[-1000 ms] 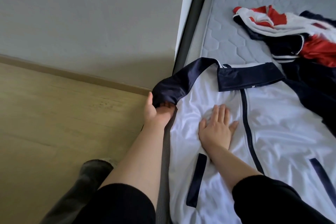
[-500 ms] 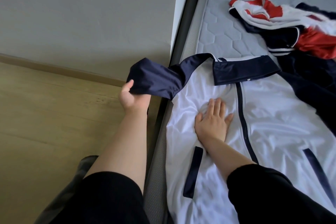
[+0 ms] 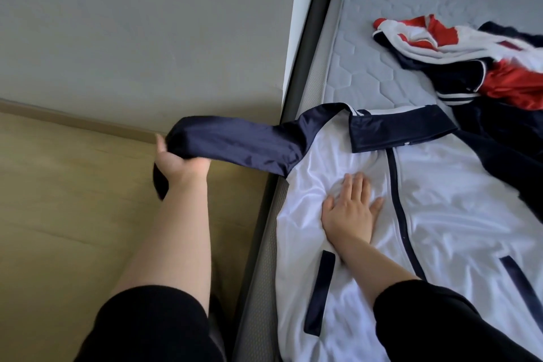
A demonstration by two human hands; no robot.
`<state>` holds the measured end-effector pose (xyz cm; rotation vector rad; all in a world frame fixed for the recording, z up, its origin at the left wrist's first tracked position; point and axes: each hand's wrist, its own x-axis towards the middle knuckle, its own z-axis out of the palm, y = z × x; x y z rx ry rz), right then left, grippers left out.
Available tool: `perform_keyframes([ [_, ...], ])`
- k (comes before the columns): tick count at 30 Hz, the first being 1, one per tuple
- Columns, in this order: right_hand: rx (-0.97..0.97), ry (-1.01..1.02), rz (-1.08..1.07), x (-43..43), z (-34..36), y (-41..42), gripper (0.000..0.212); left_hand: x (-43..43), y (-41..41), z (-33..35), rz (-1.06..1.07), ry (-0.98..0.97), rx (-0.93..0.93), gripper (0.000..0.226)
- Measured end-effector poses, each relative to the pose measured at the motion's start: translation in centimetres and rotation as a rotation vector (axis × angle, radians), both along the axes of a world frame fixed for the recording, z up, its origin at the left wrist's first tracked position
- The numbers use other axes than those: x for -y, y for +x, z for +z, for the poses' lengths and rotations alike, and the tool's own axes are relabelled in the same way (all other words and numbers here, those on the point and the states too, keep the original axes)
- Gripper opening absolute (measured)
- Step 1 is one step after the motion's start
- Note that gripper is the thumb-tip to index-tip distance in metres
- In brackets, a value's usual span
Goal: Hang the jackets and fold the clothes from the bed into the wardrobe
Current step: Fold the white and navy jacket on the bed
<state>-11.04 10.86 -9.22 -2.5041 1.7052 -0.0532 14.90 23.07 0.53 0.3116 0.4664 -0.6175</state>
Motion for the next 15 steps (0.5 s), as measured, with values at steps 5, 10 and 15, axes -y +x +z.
perform_keyframes([
  [5, -0.096, 0.067, 0.027, 0.4, 0.2, 0.1, 0.069, 0.6, -0.4, 1.8, -0.009, 0.235, 0.037, 0.038],
  [10, -0.036, 0.268, 0.092, 1.7, 1.9, -0.4, 0.069, 2.6, -3.4, 3.7, -0.169, 1.051, 0.444, 0.051],
  [15, 0.902, 0.909, -0.222, 4.7, 8.5, -3.5, 0.032, 4.0, -15.0, 2.6, -0.172, 1.361, 1.811, 0.048],
])
